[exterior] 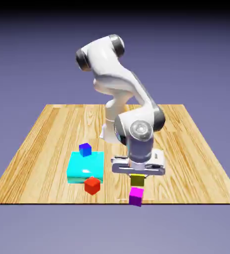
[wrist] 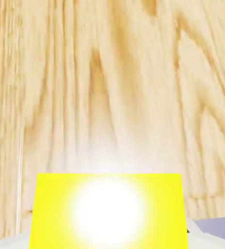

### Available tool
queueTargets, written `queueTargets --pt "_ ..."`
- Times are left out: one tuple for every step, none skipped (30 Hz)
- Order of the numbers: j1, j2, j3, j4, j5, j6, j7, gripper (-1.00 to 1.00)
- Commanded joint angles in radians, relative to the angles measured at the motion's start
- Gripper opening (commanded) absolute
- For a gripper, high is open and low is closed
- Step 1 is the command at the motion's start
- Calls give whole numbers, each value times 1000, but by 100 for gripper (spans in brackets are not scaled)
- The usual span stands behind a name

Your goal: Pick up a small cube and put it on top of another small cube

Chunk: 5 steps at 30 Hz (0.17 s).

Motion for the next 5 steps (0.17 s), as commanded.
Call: queueTargets --pt "6 -23 -14 -24 -15 44 9 -100" --pt "8 -29 -19 -32 -20 57 12 -100" --pt "8 -29 -19 -32 -20 57 12 100" --pt "8 -29 -19 -32 -20 57 12 100" --pt "2 -7 -4 -7 -2 14 2 100"
